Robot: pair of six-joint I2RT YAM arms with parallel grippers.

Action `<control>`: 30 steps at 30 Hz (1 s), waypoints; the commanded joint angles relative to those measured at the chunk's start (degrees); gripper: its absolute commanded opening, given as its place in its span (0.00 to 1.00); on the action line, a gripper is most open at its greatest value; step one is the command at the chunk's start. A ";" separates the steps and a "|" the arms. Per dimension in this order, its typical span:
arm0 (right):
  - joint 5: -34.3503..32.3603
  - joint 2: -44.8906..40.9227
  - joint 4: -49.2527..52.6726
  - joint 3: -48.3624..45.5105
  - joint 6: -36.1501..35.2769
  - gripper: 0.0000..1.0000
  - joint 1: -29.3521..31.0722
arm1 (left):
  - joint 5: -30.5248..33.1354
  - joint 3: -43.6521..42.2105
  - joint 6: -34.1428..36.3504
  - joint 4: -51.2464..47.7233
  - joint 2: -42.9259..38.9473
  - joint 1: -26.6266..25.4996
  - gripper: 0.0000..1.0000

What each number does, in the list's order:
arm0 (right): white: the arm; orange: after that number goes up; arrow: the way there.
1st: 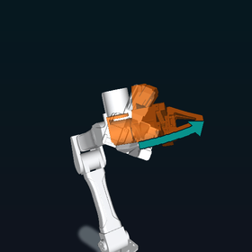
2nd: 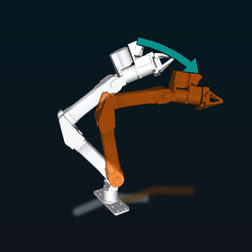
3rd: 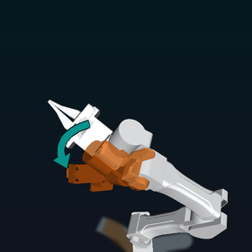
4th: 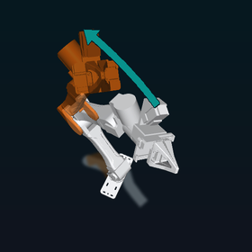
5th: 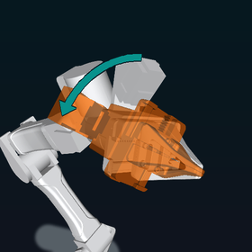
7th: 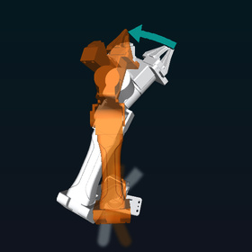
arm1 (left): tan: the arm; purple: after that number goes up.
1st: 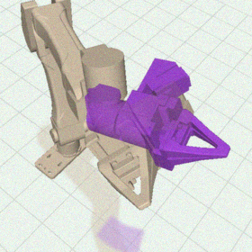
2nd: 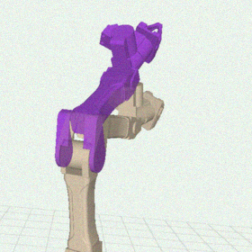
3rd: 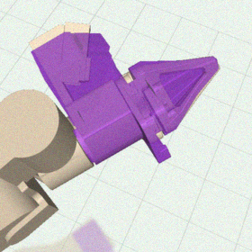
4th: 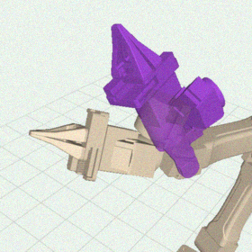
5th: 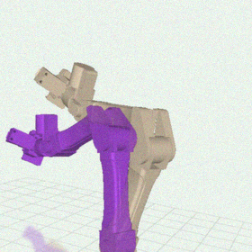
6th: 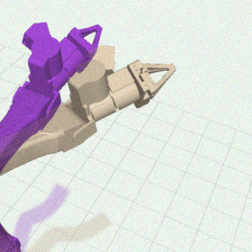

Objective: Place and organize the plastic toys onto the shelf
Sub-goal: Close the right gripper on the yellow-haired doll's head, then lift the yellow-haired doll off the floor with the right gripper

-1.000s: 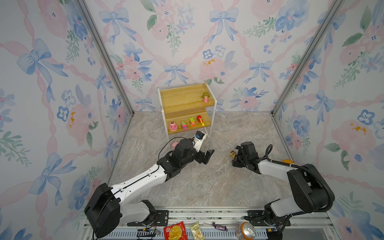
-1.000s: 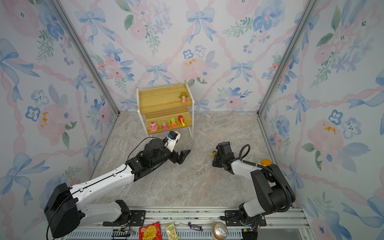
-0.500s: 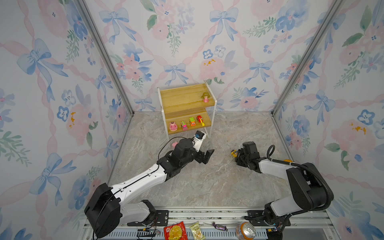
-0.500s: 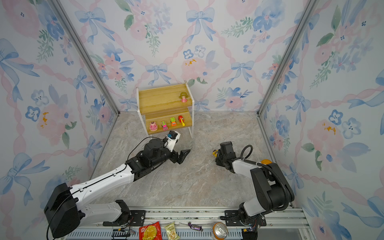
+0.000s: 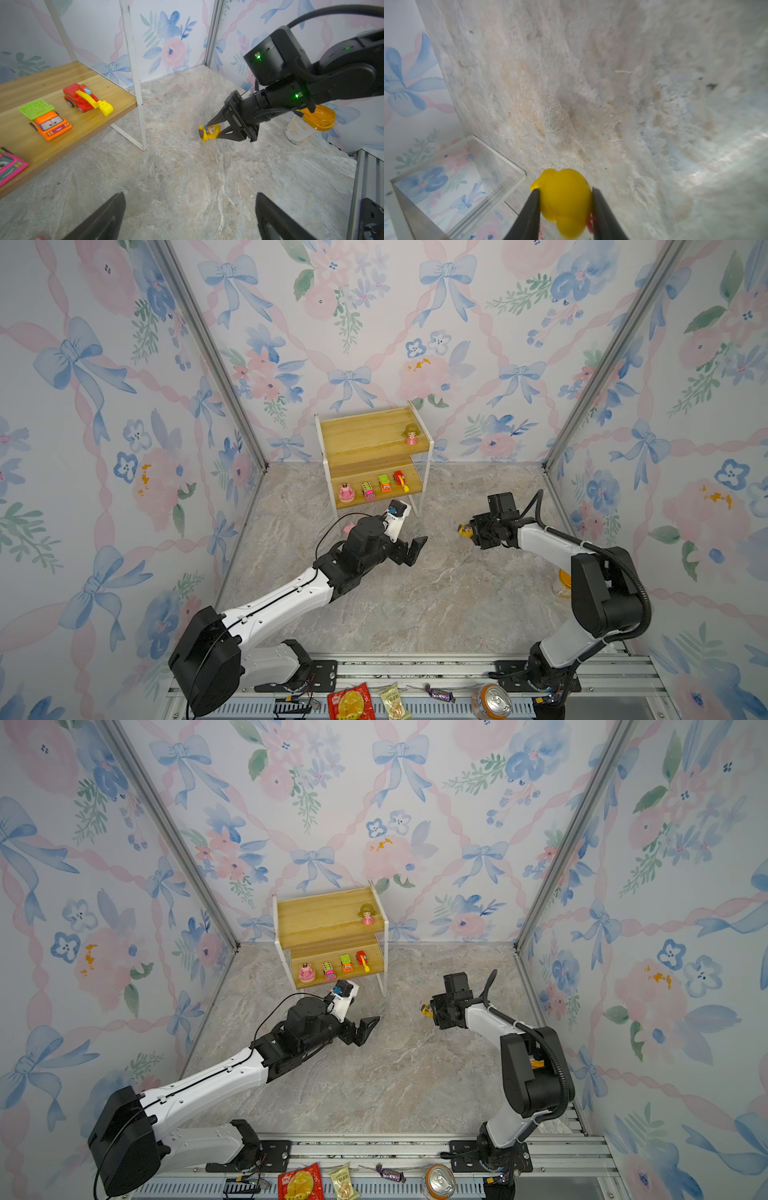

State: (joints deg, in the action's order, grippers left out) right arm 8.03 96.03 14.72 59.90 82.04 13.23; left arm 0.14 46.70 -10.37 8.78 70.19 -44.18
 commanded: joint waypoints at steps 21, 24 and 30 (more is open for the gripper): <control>-2.60 9.51 34.63 12.01 -64.27 0.22 12.95 | -0.67 -0.38 -0.28 1.08 -0.23 0.94 0.98; -2.42 11.22 34.83 13.70 -65.69 0.24 12.78 | -0.76 -0.42 -0.31 1.02 -0.16 0.94 0.98; -3.95 12.82 35.53 17.15 -67.19 0.37 12.58 | -1.06 -0.46 -0.52 1.20 -0.54 0.94 0.98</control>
State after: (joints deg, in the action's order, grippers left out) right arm 6.50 107.35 47.66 75.59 17.19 25.93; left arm -0.10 46.44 -10.37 8.97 69.93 -43.68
